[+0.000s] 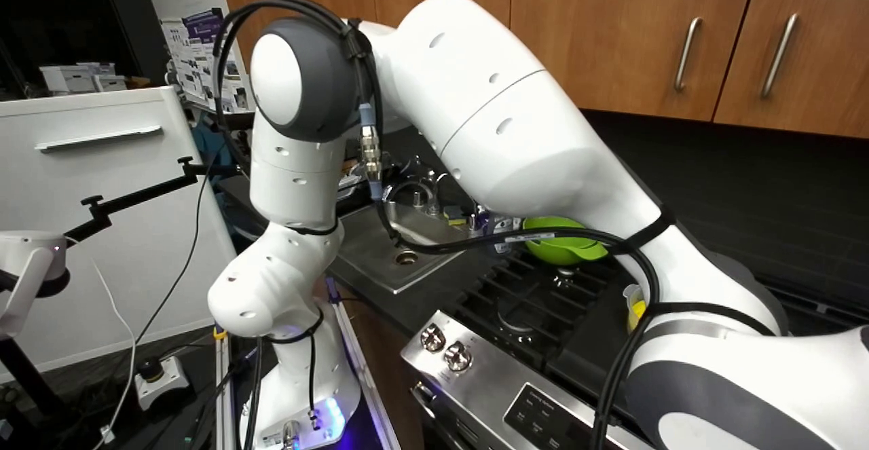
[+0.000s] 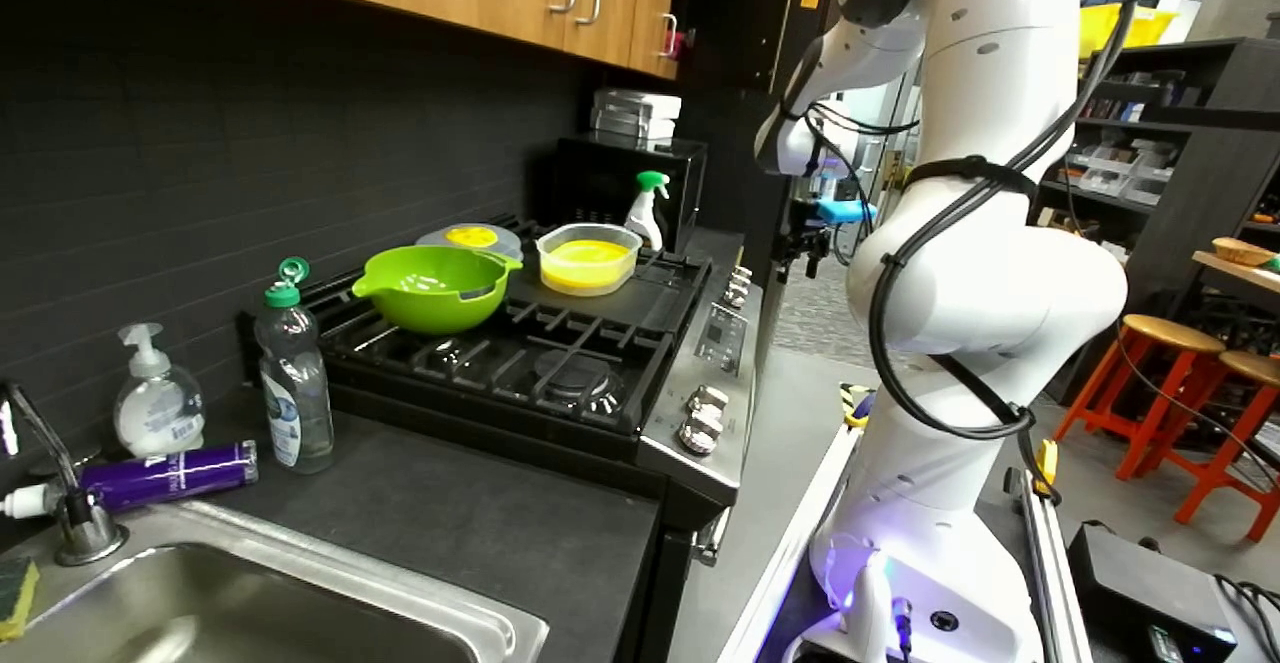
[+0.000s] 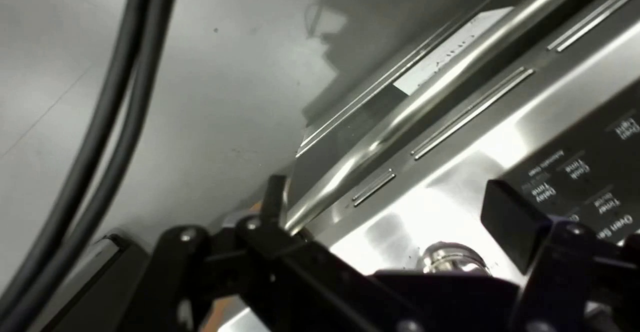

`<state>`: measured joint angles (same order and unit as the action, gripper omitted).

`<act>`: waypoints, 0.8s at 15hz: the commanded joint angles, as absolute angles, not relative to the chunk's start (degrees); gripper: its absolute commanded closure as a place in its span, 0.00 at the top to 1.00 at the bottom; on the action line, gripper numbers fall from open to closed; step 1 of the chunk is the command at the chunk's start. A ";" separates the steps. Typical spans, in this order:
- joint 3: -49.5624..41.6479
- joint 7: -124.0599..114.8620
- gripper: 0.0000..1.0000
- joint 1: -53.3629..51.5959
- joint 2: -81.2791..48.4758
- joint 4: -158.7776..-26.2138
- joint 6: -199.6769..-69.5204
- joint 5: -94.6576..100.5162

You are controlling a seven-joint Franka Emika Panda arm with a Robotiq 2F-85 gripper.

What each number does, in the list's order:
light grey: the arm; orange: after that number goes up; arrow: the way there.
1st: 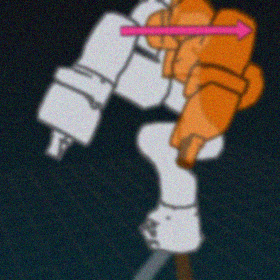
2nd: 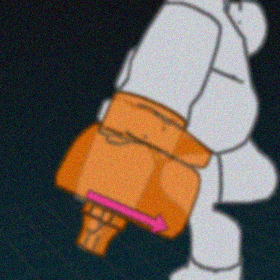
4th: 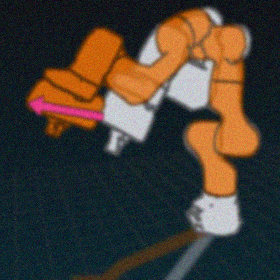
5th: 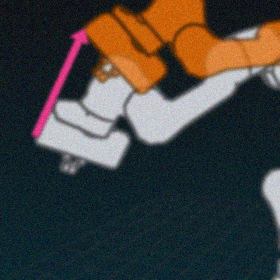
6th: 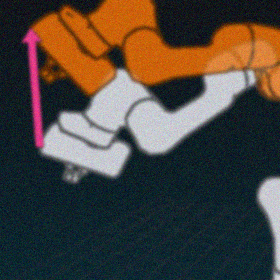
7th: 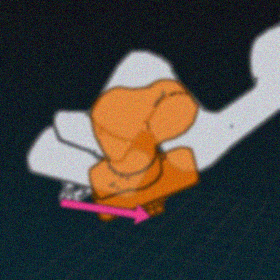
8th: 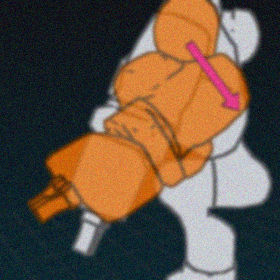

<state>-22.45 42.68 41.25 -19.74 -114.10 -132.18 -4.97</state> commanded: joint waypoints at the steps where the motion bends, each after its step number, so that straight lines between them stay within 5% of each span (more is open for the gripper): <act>1: -21.07 44.54 1.00 43.32 -19.74 -113.65 -132.03 -4.02; 12: -14.47 70.06 1.00 45.54 -16.03 -116.32 -143.52 -6.66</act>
